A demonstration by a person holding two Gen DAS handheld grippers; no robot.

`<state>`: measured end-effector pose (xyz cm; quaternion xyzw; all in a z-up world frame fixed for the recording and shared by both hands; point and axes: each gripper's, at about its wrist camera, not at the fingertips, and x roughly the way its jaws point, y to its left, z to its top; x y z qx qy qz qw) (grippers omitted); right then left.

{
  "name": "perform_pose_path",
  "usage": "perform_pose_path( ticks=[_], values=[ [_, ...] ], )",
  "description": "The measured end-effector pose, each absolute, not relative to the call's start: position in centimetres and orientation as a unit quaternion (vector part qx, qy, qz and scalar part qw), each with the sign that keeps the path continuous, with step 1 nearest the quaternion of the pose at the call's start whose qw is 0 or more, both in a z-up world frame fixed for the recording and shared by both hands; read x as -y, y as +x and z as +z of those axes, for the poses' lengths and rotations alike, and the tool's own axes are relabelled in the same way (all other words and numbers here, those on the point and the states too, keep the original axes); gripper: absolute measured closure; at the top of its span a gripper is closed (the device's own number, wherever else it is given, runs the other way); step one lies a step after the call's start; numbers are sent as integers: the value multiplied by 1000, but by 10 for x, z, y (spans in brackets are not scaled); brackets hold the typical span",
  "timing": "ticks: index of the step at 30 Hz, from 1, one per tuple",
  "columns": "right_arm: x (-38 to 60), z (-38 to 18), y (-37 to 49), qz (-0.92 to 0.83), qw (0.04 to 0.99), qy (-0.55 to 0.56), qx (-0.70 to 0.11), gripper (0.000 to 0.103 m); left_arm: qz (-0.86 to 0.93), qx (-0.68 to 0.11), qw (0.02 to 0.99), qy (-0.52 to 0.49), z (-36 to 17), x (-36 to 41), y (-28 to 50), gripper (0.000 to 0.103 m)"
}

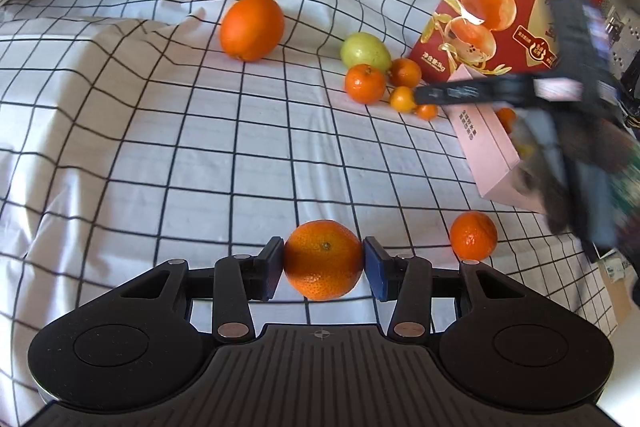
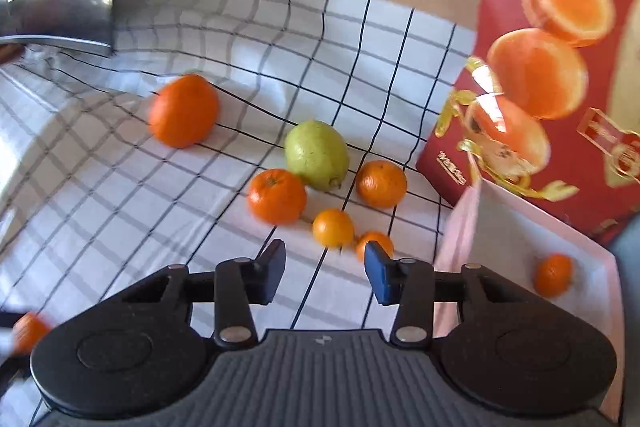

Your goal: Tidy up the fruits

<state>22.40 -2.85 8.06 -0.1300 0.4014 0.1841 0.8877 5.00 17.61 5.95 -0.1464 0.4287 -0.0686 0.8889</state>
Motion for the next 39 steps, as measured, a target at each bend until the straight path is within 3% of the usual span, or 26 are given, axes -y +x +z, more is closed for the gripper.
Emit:
perform_pose_path(
  ticks=[7, 11, 24, 39],
  values=[
    [-4, 43, 265, 168, 867, -200, -423, 60, -73, -434, 886, -147, 56, -175, 41, 55],
    [-10, 34, 267, 163, 859, -227, -428, 71, -83, -438, 884, -141, 56, -170, 41, 55],
    [57, 107, 158, 200, 887, -98, -404, 71, -155, -439, 879, -105, 60, -122, 61, 55],
    [191, 89, 46, 5, 892, 43, -451, 71, -287, -356, 889, -19, 136, -4, 147, 55]
  ],
)
